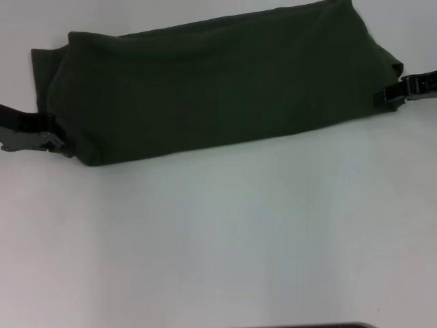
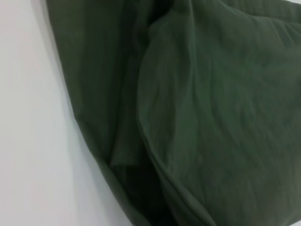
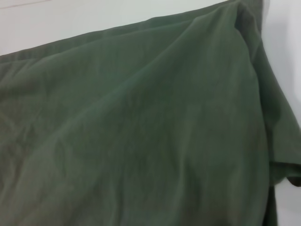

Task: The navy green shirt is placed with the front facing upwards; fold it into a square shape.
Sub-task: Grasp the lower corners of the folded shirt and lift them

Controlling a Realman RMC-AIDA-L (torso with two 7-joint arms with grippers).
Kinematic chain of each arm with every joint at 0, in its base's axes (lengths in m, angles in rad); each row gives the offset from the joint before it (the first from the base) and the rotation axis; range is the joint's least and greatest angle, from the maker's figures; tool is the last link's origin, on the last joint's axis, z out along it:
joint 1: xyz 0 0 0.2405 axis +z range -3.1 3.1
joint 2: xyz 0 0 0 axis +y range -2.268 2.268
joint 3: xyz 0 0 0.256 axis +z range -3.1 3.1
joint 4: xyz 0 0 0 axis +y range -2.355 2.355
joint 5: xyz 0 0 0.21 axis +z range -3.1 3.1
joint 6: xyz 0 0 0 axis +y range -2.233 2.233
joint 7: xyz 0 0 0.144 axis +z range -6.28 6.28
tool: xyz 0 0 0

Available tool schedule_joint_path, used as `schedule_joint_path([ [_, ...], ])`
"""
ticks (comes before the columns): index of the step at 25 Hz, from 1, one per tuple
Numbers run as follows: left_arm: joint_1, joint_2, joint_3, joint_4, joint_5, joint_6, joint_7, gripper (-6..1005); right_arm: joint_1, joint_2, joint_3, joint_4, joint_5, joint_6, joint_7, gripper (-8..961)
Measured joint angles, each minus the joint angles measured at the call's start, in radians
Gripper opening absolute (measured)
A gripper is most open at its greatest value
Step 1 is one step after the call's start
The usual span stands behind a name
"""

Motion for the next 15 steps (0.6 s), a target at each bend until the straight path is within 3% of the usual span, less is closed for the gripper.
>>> schedule_joint_path([
  [8,0.000,0.014,0.000,0.000,0.006,0.034,0.020,7,-0.003,0.009,0.001,-0.056,-0.053,-0.067,0.006,263],
  [14,0.003,0.025,0.013,0.007,0.020,0.138,0.040,6,-0.014,0.008,-0.002,-0.096,-0.068,-0.228,0.005,32],
  [15,0.007,0.025,0.013,0.011,0.022,0.152,0.043,6,-0.019,0.010,-0.002,-0.107,-0.075,-0.255,0.005,30],
])
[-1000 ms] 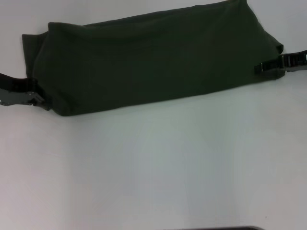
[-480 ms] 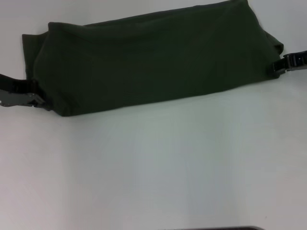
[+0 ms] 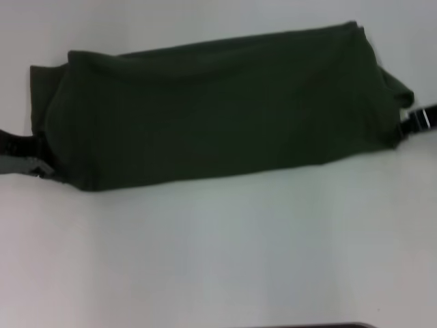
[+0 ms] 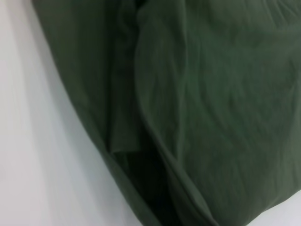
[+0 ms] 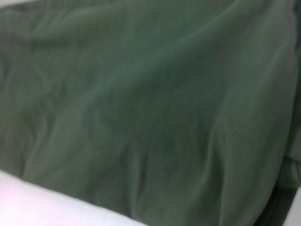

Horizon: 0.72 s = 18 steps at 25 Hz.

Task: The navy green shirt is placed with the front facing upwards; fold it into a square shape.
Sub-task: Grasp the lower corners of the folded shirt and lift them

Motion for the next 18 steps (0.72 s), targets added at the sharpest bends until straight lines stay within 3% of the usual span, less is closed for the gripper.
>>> schedule_joint_path([
  [3,0.020,-0.004,0.001,0.022,0.002,0.046,0.004,6,-0.021,0.023,-0.001,-0.054,-0.046,-0.073,0.001,23],
  [7,0.039,-0.012,0.002,0.033,0.030,0.091,0.006,6,-0.046,0.069,0.006,-0.133,-0.141,-0.148,0.001,13],
  [18,0.087,-0.037,0.003,0.073,0.091,0.139,0.000,7,-0.074,0.078,0.013,-0.174,-0.171,-0.237,0.010,13],
])
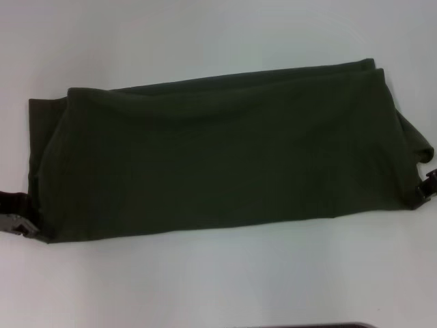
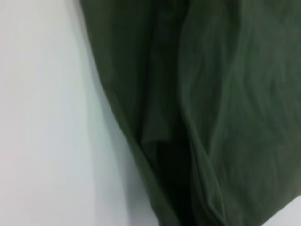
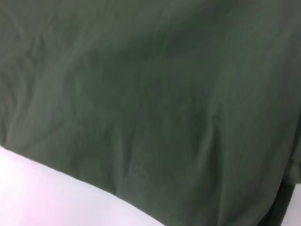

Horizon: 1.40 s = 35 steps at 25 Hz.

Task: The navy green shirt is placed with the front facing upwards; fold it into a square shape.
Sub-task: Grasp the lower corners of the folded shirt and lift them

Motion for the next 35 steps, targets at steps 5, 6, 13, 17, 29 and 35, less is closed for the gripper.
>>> schedule_joint_path([
  [5,0.004,-0.005,0.000,0.001,0.009,0.001,-0.002,7,-0.011,0.007,-0.004,-0.009,-0.001,-0.029,0.001,12],
  [6,0.004,-0.005,0.000,0.001,0.013,0.002,-0.002,7,-0.014,0.008,-0.006,-0.009,-0.002,-0.033,0.001,12],
  [13,0.005,-0.007,0.000,0.004,0.033,0.006,-0.004,6,-0.019,0.015,-0.001,-0.011,-0.023,-0.036,0.003,14],
  [17,0.005,-0.009,-0.002,0.004,0.037,0.006,-0.005,6,-0.012,0.013,0.005,-0.004,-0.027,-0.031,0.007,14],
  [29,0.027,-0.002,-0.061,0.066,0.038,0.021,-0.027,103,-0.005,-0.005,0.027,0.001,-0.025,-0.014,0.053,83],
  [35,0.031,0.001,-0.062,0.106,0.070,0.021,-0.034,328,-0.001,-0.019,0.028,0.002,-0.028,-0.014,0.061,281],
])
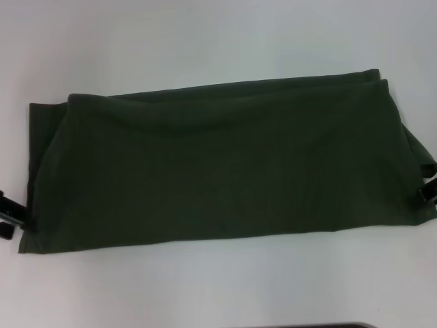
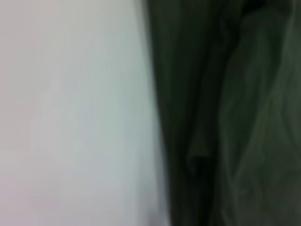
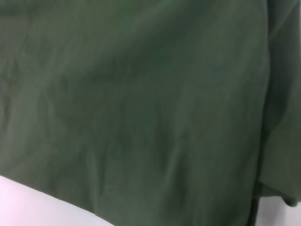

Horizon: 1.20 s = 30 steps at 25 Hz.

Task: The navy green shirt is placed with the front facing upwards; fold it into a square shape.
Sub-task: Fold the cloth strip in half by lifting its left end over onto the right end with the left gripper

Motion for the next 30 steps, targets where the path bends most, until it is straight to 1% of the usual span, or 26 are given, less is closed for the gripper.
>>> schedule_joint_path([
  [3,0.003,0.000,-0.017,0.050,0.019,0.001,-0.001,430,0.001,-0.015,0.019,-0.005,0.003,-0.004,0.004,417],
  [6,0.006,0.000,-0.070,0.125,0.015,0.020,0.006,518,0.002,-0.032,0.069,-0.011,0.007,-0.013,0.001,567],
  [9,0.014,-0.007,-0.142,0.231,-0.014,0.043,0.040,605,0.005,-0.046,0.106,-0.017,0.029,-0.016,-0.017,615],
  [11,0.018,-0.008,-0.190,0.272,-0.078,0.073,0.081,631,0.008,-0.052,0.108,-0.012,0.059,-0.016,-0.031,648],
  [13,0.016,0.003,-0.218,0.245,-0.189,0.125,0.136,657,0.017,-0.054,0.103,0.003,0.082,-0.015,-0.046,680],
  [15,0.009,0.016,-0.216,0.163,-0.294,0.171,0.180,683,0.031,-0.050,0.100,0.019,0.088,-0.015,-0.060,695],
  [16,0.004,0.019,-0.209,0.114,-0.331,0.187,0.198,681,0.040,-0.046,0.099,0.027,0.088,-0.015,-0.065,695],
  [18,-0.008,0.020,-0.195,0.052,-0.356,0.186,0.220,678,0.054,-0.040,0.097,0.036,0.088,-0.013,-0.071,693],
  [20,-0.020,0.004,-0.183,0.022,-0.372,0.182,0.263,674,0.065,-0.036,0.096,0.039,0.089,-0.007,-0.073,692],
  [22,-0.022,-0.022,-0.182,0.029,-0.391,0.177,0.319,675,0.073,-0.032,0.094,0.039,0.089,0.000,-0.074,690],
  [23,-0.019,-0.039,-0.186,0.038,-0.401,0.163,0.347,676,0.075,-0.030,0.092,0.039,0.089,0.003,-0.074,689],
  [25,-0.008,-0.065,-0.189,0.051,-0.413,0.123,0.386,677,0.078,-0.027,0.092,0.045,0.089,0.011,-0.076,688],
  [26,-0.005,-0.072,-0.188,0.053,-0.415,0.106,0.392,677,0.078,-0.026,0.092,0.051,0.089,0.016,-0.077,688],
  [27,-0.004,-0.074,-0.182,0.051,-0.415,0.091,0.393,678,0.080,-0.026,0.092,0.058,0.089,0.018,-0.077,688],
  [28,-0.006,-0.070,-0.172,0.046,-0.414,0.088,0.389,679,0.081,-0.026,0.092,0.063,0.089,0.022,-0.077,689],
  [29,-0.009,-0.064,-0.163,0.039,-0.412,0.086,0.381,679,0.082,-0.026,0.092,0.066,0.089,0.024,-0.075,689],
  [30,-0.014,-0.053,-0.148,0.025,-0.410,0.088,0.362,680,0.083,-0.026,0.092,0.067,0.089,0.025,-0.074,689],
])
